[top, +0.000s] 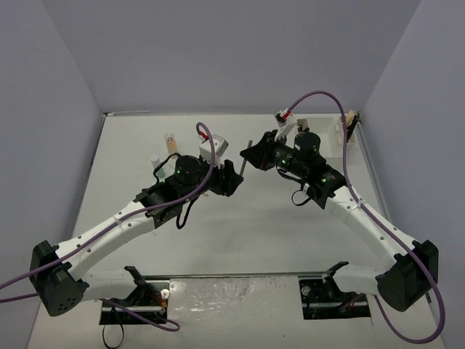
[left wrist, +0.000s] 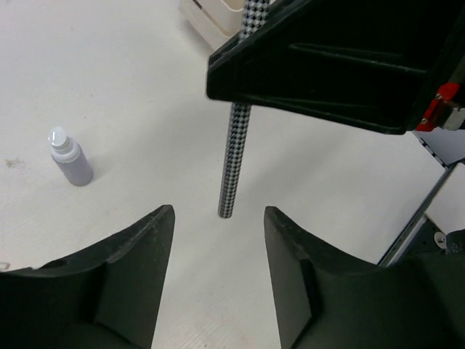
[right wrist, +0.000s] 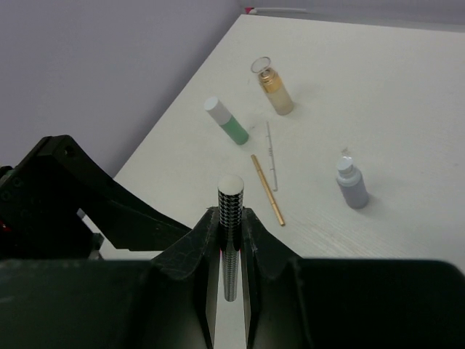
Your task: Organize the makeup
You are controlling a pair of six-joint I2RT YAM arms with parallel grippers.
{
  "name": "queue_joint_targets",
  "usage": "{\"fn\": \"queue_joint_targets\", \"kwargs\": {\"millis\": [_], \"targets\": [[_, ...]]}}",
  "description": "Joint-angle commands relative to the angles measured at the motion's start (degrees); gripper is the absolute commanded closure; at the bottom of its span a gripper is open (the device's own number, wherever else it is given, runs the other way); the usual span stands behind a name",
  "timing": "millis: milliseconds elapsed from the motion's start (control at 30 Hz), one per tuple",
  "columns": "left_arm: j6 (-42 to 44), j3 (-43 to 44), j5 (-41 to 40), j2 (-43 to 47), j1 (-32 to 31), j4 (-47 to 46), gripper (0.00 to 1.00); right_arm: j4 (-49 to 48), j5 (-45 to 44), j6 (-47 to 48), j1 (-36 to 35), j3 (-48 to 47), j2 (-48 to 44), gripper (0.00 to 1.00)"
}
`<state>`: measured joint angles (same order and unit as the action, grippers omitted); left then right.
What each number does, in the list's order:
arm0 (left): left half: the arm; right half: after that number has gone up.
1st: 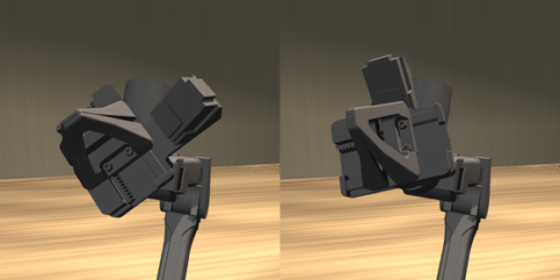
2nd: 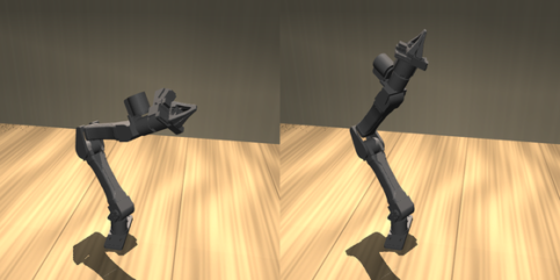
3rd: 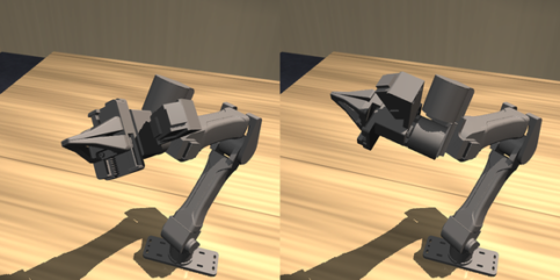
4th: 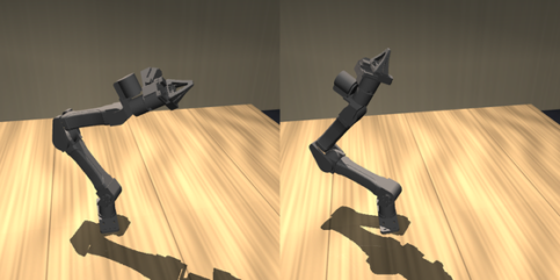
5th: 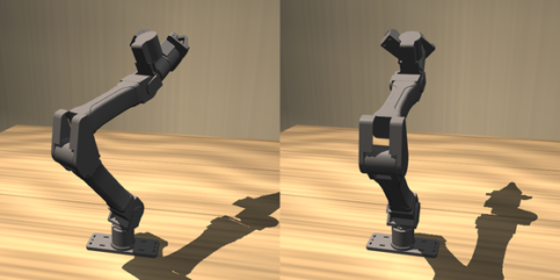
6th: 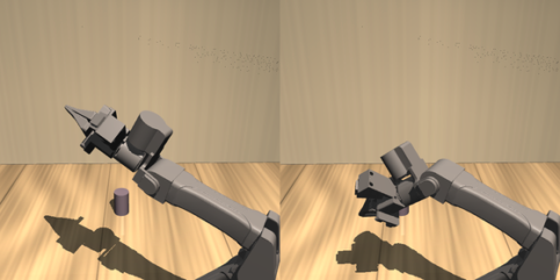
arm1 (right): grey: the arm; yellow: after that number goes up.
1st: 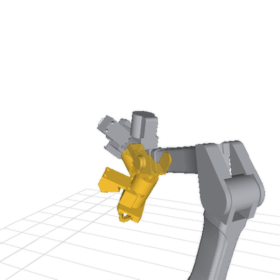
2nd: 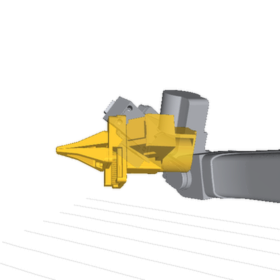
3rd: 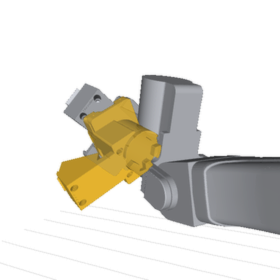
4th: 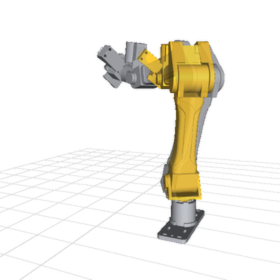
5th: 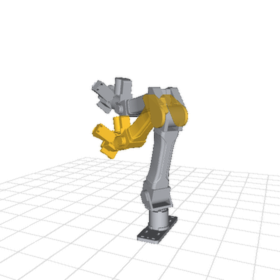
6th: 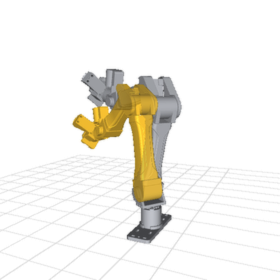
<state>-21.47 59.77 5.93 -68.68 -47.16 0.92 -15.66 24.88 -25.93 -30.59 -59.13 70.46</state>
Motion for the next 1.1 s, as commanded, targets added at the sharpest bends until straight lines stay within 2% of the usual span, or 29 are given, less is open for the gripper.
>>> {"fn": "queue_joint_targets", "kwargs": {"millis": [0, 100, 167, 400, 533, 633, 867, 1067], "targets": [[-3.57, 2.11, -4.85, 0.92, 1.98, 2.56, 0.22, -0.95, -11.41, 7.37, 1.06, -1.95, -0.93, 1.0], [-5.67, 1.53, -7.85, 1.84, 4.09, 6.06, 0.08, -0.44, -17.69, 11.3, 3.07, -2.48, -0.6, 1.0], [-8.8, -0.21, -10.26, 3.66, 5.6, 9.22, 0.04, -0.95, -23.71, 15.25, 5.37, -2.54, 0.32, 1.0], [-18.8, -5.37, -15.08, 8.93, 13.42, 21.72, 0.03, -12.21, -34.98, 21.89, 14.52, -1.25, 5.59, 1.0], [-20.53, -7.37, -18.39, 11.52, 15.14, 28.5, 0.03, -17.67, -36.4, 24.51, 17.74, -2.65, 10.94, 1.0], [-21.85, -8.98, -18.68, 12.5, 16.09, 29.78, 0.03, -21.61, -37.08, 25.31, 19.15, -3.7, 14.49, 1.0], [-27.09, -12.07, -19.19, 14.7, 17.3, 31.16, 0.03, -23.56, -35.37, 26.93, 22.12, -8.26, 22.38, 1.0], [-27.8, -12.86, -19.58, 15.6, 17.99, 31.2, 0.03, -27.83, -33.07, 26.06, 23.99, -8.14, 26.77, 1.0]]}}
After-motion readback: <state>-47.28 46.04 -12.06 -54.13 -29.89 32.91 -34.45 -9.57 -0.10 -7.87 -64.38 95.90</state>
